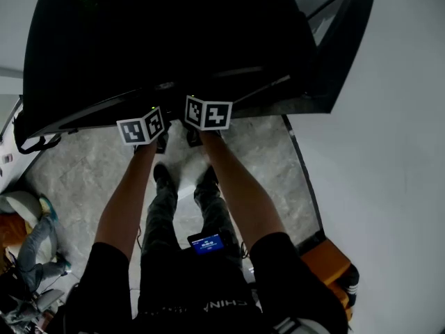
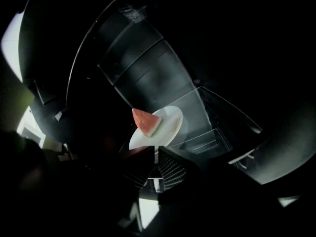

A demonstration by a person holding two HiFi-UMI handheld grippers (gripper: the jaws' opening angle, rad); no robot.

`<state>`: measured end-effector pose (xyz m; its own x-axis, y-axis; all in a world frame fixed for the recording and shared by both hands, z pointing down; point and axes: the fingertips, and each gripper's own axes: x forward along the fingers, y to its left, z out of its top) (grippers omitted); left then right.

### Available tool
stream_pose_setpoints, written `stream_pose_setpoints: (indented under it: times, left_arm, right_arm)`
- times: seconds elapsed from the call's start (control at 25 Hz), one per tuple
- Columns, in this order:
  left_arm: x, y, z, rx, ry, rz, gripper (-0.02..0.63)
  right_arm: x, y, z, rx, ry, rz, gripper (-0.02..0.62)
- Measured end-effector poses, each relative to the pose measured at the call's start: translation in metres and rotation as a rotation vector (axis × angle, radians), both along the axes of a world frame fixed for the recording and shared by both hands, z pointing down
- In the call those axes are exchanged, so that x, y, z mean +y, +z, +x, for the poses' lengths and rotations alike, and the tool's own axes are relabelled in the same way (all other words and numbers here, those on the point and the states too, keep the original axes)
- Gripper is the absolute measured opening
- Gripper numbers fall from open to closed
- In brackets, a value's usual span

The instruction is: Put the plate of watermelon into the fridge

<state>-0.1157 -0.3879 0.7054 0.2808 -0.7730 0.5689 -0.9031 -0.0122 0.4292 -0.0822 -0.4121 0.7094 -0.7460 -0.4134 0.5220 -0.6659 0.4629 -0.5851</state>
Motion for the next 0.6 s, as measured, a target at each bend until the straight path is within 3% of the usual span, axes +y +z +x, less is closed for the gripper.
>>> stream_pose_setpoints:
  times: [0.16,0.32,0.44,0.6]
  left_arm:
    - [0.005,-0.001,-0.002,0.029,-0.014,-0.042,0.018]
    - [0.018,-0.020,0.001,0.142,-0.032,-0.035,0.020]
    - [0.030,-0.034,0.015,0.200,0.015,-0.041,0.020]
    - [0.059,-0.058,0.041,0.248,0.139,-0.071,0.020]
  right_arm:
    - [0.003,-0.004,0.000,-0.010,-0.003,-0.018,0.034]
    - [0.017,-0.018,0.001,-0.026,-0.003,-0.030,0.034]
    - [0.030,-0.039,0.000,-0.056,-0.023,-0.027,0.034]
    - [0.061,-0.077,0.002,-0.095,-0.086,-0.018,0.034]
